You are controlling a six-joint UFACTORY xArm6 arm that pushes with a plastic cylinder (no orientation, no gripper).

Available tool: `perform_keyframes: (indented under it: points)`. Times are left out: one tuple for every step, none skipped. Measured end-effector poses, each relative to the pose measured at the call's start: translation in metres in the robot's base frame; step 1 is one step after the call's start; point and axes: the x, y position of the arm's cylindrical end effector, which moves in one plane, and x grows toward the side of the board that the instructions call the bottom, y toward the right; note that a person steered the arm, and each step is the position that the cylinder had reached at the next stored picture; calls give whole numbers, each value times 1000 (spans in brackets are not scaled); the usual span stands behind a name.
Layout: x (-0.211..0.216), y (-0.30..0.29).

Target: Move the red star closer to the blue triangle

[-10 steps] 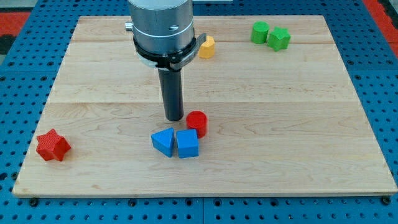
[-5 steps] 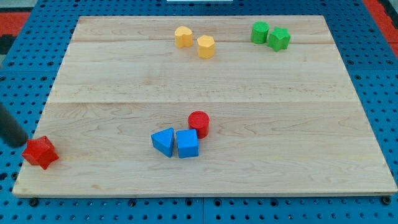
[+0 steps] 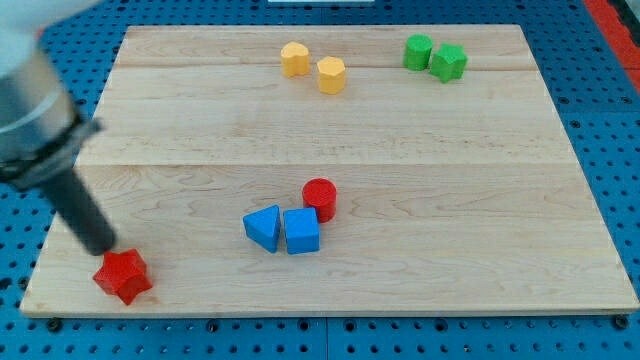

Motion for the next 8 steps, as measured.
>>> perform_keyframes:
  points:
    - [20,-9]
    - [63,11]
    - [69,17]
    - [45,69]
    - [-18,120]
    - [-6,92]
    - [-61,50]
    - [-67,112]
